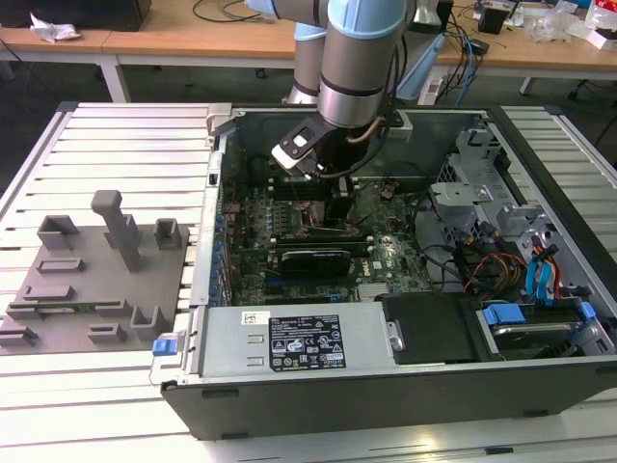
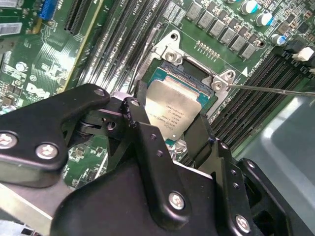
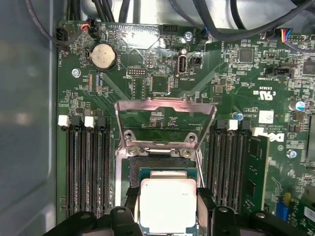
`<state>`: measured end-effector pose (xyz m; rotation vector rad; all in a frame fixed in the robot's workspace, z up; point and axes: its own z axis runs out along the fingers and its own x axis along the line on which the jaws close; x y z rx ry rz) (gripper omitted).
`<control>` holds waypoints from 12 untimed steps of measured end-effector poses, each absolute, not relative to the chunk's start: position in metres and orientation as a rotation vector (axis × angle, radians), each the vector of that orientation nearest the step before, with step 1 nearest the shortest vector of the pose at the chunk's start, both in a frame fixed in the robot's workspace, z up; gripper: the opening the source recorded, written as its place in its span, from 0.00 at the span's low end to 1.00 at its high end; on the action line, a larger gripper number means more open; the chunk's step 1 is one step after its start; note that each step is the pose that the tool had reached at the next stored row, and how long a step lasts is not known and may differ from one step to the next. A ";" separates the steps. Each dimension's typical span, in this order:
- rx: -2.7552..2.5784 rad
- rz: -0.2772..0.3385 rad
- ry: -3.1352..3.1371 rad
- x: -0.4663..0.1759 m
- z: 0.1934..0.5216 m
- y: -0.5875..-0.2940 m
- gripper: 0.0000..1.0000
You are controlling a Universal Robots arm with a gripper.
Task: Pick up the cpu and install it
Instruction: 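Place the cpu into insertion slot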
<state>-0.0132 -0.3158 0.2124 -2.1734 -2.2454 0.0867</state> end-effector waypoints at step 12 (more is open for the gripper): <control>-2.190 0.087 -2.229 -0.013 0.199 -0.311 0.55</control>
